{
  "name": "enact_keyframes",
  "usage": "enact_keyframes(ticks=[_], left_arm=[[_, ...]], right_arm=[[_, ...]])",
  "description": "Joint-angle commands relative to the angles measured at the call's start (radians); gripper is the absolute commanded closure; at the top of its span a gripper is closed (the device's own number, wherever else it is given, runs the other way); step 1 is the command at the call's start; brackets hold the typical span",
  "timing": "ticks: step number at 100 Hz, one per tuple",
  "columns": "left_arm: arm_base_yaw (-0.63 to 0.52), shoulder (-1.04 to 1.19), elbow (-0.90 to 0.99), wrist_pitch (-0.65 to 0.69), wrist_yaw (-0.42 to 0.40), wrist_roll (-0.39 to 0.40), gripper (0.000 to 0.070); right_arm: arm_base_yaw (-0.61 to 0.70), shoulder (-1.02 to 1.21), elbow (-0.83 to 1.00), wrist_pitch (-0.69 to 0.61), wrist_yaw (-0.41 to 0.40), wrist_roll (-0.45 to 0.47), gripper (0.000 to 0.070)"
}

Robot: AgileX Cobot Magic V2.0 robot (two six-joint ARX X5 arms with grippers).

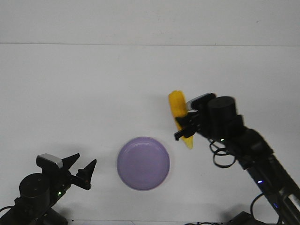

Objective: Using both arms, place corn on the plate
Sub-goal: 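Lift the corn with the right gripper and carry it over the plate, then lower the corn onto the plate and open the right gripper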

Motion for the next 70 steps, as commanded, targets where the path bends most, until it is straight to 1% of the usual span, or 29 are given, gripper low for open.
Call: enact_keyframes(ticks=[1,10,16,23,37,57,60,63,66,70], left_arm=[[-0.003,0.005,0.001,0.01,-0.003,0.01,0.0239],[-0.004,0.005,0.001,0.01,-0.003,0.01,0.0239],[-0.004,0.005,0.001,0.01,-0.003,0.01,0.0239],[-0.004,0.005,0.001,0.01,-0.003,0.01,0.0239],[-0.004,0.005,0.001,0.009,-0.003,0.01,0.0239],[-0.004,0.005,0.001,0.009,-0.003,0.01,0.0239],[-0.004,0.005,0.001,0.008,-0.003,0.009,0.0239],[-0.004,0.005,0.001,0.008,-0.003,0.009,0.0239],[-0.004,0.005,0.001,0.008,-0.003,0.009,0.0239],[-0.004,0.005,0.001,0.008,-0.003,0.009,0.0239]], right_arm=[[0.122,0.024,-0.064,0.045,0.027,0.01,0.0585],[0.254,0.041,-0.176,0.161,0.101,0.043,0.0585],[0.322,0.064,-0.237,0.237,0.127,0.074,0.0585],[0.373,0.108,-0.283,0.294,0.147,0.105,0.0585],[0.427,0.227,-0.306,0.329,0.15,0.13,0.0584],[0.442,0.346,-0.306,0.363,0.154,0.129,0.0577],[0.442,0.353,-0.306,0.365,0.154,0.129,0.055],[0.442,0.355,-0.306,0.364,0.154,0.129,0.05],[0.442,0.356,-0.306,0.365,0.155,0.129,0.0423],[0.442,0.356,-0.306,0.368,0.155,0.13,0.0298]])
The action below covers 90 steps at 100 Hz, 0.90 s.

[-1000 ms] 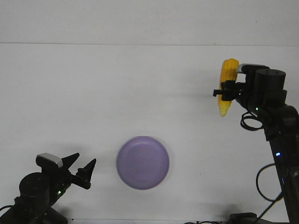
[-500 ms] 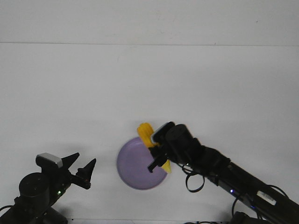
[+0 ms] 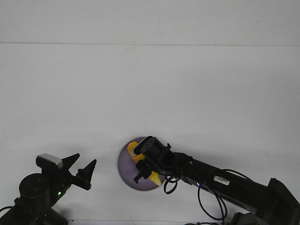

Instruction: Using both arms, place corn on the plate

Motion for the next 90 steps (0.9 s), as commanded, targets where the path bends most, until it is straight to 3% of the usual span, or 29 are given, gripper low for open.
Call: enact_keyframes(ticks=[1,4,7,32,48,56,70,79,90], left_arm=[[-0.004,0.005,0.001,0.008,-0.002,0.009,0.0239],[-0.004,0.005,0.001,0.008,-0.002,0.009,0.0239],[-0.004,0.005,0.001,0.008,-0.002,0.009,0.0239],[-0.004,0.005,0.001,0.008,-0.002,0.01,0.0239],[-0.003,0.005,0.001,0.008,-0.003,0.013,0.0238],[-0.003,0.005,0.001,0.009,-0.003,0.014,0.0238],[-0.003,0.004,0.001,0.013,-0.003,0.017,0.0238],[-0.004,0.003,0.001,0.016,-0.003,0.017,0.0238],[-0.003,0.003,0.001,0.017,-0.003,0.017,0.0238]], right_arm=[[0.013,0.018,0.006,0.013,0.008,0.017,0.0268],[0.013,0.018,0.006,0.015,0.007,0.02,0.0195],[0.013,0.018,0.006,0.015,0.006,0.024,0.0167],[0.008,-0.084,0.024,0.0,0.002,0.01,0.0168],[-0.01,-0.278,0.058,-0.042,0.032,-0.071,0.0168],[-0.019,-0.405,0.058,-0.051,0.116,-0.121,0.0169],[-0.023,-0.642,0.055,-0.114,0.336,-0.2,0.0172],[-0.023,-0.783,0.029,-0.177,0.465,-0.201,0.0172],[-0.023,-0.944,-0.054,-0.242,0.565,-0.178,0.0172]])
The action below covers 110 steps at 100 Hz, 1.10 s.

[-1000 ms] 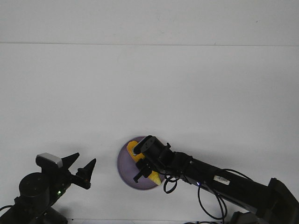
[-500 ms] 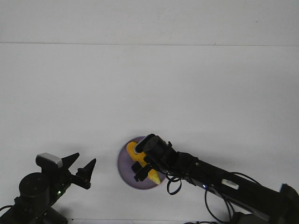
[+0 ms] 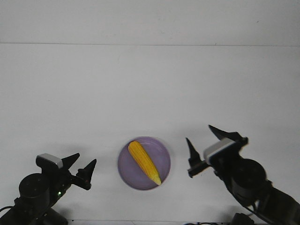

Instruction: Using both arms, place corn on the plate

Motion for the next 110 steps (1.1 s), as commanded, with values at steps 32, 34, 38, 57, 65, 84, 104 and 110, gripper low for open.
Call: enact_keyframes(ticks=[32,34,38,57,65,84,104,110], left_arm=[[-0.003,0.003,0.001,0.02,-0.007,0.029,0.0696],[-0.003,0.003,0.001,0.023,-0.007,0.032,0.0694],[-0.003,0.003,0.001,0.029,-0.006,0.038,0.0692],[-0.003,0.003,0.001,0.031,-0.006,0.035,0.0686],[-0.003,0.003,0.001,0.035,-0.006,0.035,0.0686],[-0.003,0.003,0.001,0.034,-0.006,0.035,0.0686],[-0.003,0.003,0.001,0.034,-0.006,0.035,0.0686],[-0.003,0.003,0.001,0.034,-0.006,0.036,0.0686]], right_arm=[[0.011,-0.348,-0.247,-0.095,0.05,0.048,0.0684],[0.011,-0.349,-0.248,-0.098,0.052,0.048,0.0684],[0.011,-0.349,-0.248,-0.102,0.055,0.046,0.0684],[0.011,-0.351,-0.247,-0.096,0.054,0.048,0.0683],[0.011,-0.351,-0.247,-0.085,0.054,0.048,0.0683],[0.011,-0.351,-0.247,-0.085,0.053,0.048,0.0683],[0.011,-0.351,-0.247,-0.085,0.054,0.048,0.0683],[0.011,-0.351,-0.247,-0.085,0.054,0.048,0.0683]])
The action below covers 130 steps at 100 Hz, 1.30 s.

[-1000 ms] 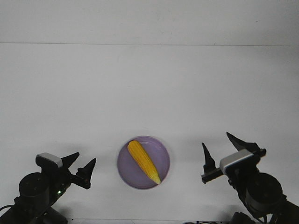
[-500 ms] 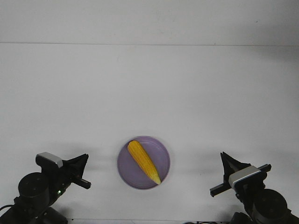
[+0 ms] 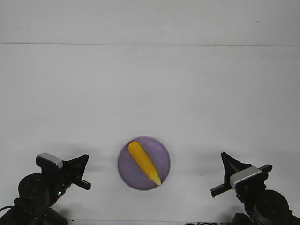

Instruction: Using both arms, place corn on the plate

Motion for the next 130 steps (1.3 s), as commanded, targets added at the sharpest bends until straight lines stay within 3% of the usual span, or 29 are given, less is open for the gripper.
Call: enact_keyframes(ticks=[1,7,18,41,58,90,130], left_arm=[[-0.003,0.002,0.002,0.01,-0.004,0.01,0.0686],[-0.003,0.002,0.002,0.009,-0.005,0.017,0.0687],[0.047,-0.036,-0.006,0.033,-0.08,0.117,0.0687],[0.371,-0.201,-0.263,0.373,-0.045,0.278,0.0686],[0.493,-0.276,-0.469,0.526,-0.044,0.364,0.0686],[0.53,-0.359,-0.632,0.621,-0.044,0.366,0.0686],[0.529,-0.359,-0.63,0.615,-0.041,0.361,0.0686]], right_arm=[[0.011,0.003,0.005,0.012,0.002,0.016,0.0683],[0.011,0.003,0.005,0.012,0.002,0.016,0.0683],[0.011,0.003,0.005,0.012,0.002,0.016,0.0683],[0.011,0.003,0.005,0.012,0.002,0.016,0.0683],[0.011,0.003,0.005,0.012,0.002,0.016,0.0683],[0.011,0.003,0.005,0.011,0.002,0.016,0.0683],[0.011,0.003,0.005,0.013,0.002,0.016,0.0683]])
